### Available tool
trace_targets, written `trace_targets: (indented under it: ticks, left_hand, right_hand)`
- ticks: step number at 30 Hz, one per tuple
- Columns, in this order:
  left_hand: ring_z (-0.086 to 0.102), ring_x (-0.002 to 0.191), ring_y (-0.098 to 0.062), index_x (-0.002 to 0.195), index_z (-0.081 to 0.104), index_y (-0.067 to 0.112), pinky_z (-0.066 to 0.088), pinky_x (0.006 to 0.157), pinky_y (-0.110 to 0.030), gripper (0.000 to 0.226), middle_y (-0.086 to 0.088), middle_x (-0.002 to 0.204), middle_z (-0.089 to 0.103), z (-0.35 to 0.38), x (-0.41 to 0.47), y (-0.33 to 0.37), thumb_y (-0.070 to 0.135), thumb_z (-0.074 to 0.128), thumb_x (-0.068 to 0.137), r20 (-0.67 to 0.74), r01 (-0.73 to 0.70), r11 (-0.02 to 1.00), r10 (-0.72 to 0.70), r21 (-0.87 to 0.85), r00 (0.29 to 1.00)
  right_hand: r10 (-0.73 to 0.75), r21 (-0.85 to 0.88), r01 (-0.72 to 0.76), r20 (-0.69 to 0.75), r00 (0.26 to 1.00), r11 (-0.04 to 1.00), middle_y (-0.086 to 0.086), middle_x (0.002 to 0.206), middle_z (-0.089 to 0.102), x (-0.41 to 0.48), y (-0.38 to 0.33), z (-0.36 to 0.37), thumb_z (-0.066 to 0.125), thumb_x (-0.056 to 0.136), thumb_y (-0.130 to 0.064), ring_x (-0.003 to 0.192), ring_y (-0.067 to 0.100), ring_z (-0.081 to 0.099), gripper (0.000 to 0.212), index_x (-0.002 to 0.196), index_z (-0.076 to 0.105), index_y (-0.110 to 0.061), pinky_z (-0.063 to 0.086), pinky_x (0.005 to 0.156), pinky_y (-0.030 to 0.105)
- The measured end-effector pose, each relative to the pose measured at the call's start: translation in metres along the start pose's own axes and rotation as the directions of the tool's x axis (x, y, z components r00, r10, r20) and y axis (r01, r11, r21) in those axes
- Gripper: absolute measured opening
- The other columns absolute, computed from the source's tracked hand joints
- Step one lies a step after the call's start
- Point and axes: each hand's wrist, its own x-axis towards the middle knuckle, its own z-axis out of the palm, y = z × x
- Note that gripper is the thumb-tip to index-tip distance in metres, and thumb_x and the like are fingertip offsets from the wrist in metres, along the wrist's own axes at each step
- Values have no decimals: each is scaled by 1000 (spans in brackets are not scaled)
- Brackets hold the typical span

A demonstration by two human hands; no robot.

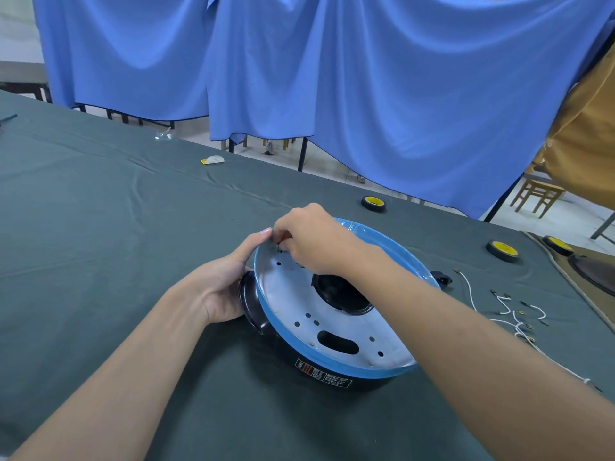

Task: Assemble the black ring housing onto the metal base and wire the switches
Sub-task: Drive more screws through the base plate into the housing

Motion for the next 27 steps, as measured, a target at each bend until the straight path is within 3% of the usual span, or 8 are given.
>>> trace_targets:
  ticks: [8,13,21,27]
  left_hand:
    - [68,91,-32,95,75,8,51,98,-43,61,-13,108,71,2,-1,0,61,78,64,-23,7,1000,-8,-10,1000]
    - [69,91,-31,98,74,8,53,96,-43,64,-14,110,72,2,-1,0,61,78,62,-32,9,1000,-9,-5,999]
    - [68,90,-30,97,74,8,53,96,-43,64,-14,108,71,1,-1,1,60,79,61,-28,16,1000,-16,-12,999]
    - [68,87,-30,89,76,9,53,93,-42,61,-13,104,71,2,-2,1,60,80,57,-20,14,1000,-15,-7,1000]
  right_hand:
    - [72,-18,-72,1,997,997,11,99,61,4,-5,-1,51,86,-12,92,33,57,20,97,67,-14,53,75,40]
    - [85,32,-84,-30,996,996,13,94,63,1,-2,-1,53,86,-10,89,35,59,17,90,68,-16,54,77,42]
    - [83,27,-82,-37,996,996,12,93,62,4,1,5,55,90,-27,91,32,55,18,83,62,-13,50,76,40]
    - [15,67,-9,-90,996,998,4,88,65,3,1,1,51,88,-14,84,26,55,15,78,57,-24,51,80,40]
